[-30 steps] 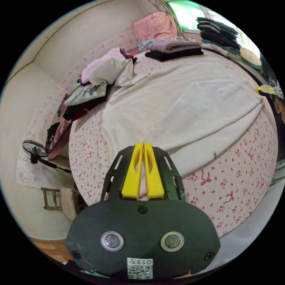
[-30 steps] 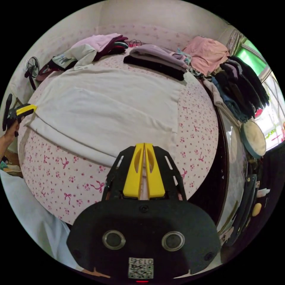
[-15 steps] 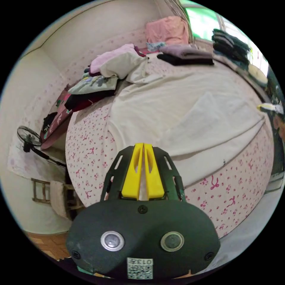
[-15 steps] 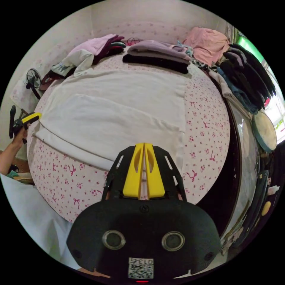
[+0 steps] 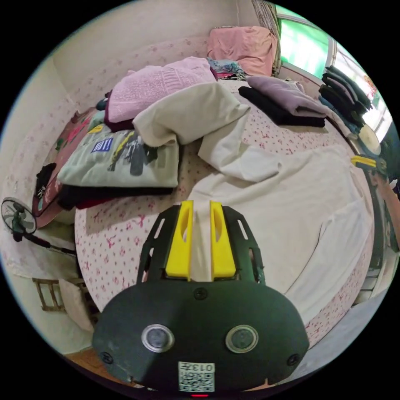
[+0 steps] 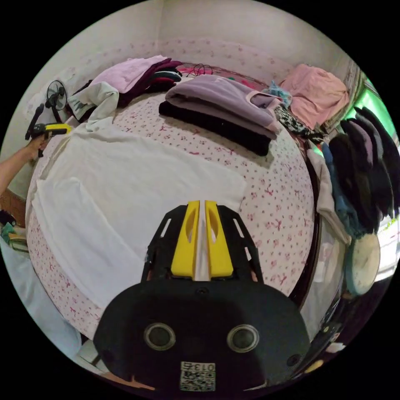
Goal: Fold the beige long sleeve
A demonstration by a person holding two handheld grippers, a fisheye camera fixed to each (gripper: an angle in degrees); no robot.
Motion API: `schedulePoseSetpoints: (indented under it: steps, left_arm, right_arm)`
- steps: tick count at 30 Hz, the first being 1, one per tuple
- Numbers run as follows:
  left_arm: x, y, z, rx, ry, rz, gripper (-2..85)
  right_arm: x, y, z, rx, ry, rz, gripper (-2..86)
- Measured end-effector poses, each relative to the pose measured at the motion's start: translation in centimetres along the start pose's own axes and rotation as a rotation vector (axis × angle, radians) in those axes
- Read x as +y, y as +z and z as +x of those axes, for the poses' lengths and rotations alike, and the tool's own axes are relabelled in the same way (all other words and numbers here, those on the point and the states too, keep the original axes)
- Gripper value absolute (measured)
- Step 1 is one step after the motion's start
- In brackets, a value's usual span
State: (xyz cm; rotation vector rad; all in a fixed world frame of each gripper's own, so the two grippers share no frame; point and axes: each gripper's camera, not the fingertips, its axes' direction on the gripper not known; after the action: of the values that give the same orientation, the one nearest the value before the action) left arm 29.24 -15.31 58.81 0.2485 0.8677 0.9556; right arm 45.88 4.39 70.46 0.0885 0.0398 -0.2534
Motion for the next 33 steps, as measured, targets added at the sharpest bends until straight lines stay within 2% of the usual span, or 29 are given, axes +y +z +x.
schedulePoseSetpoints:
  steps: [3,8,11,16,18,22,26,33]
  left_arm:
    - [-3.5,1.4,-1.1,0.037,0.066,-0.038,8.3]
    - [-6.6,4.6,-1.7,-0.001,0.202,-0.147,9.9]
    - [-7.3,5.2,-2.5,0.035,0.197,-0.128,9.2]
    - [-7.7,5.3,-2.7,0.126,0.281,-0.14,2.1]
    - [-7.9,5.0,-2.9,0.102,0.262,-0.148,1.2]
    - [-6.3,1.2,-4.0,0.111,0.207,0.013,0.3]
    - [-1.9,-4.2,-3.8,0.107,0.229,0.161,0.1]
    - [7.7,-8.9,0.1,0.038,0.256,0.199,0.1]
  right_arm:
    - [-4.7,1.7,1.1,0.019,-0.113,-0.05,7.1]
    - [-9.6,4.6,2.4,0.039,-0.235,-0.173,9.1]
    - [-11.7,6.0,3.2,0.0,-0.262,-0.25,9.7]
    - [-14.0,7.0,3.6,-0.088,-0.28,-0.33,4.7]
    - [-15.0,7.2,3.1,-0.096,-0.288,-0.408,2.2]
    - [-15.2,4.4,1.4,0.002,-0.337,-0.325,1.3]
    - [-11.7,-0.7,-1.1,0.09,-0.363,-0.144,1.0]
    - [-2.0,-3.9,-7.7,0.255,-0.276,0.009,0.9]
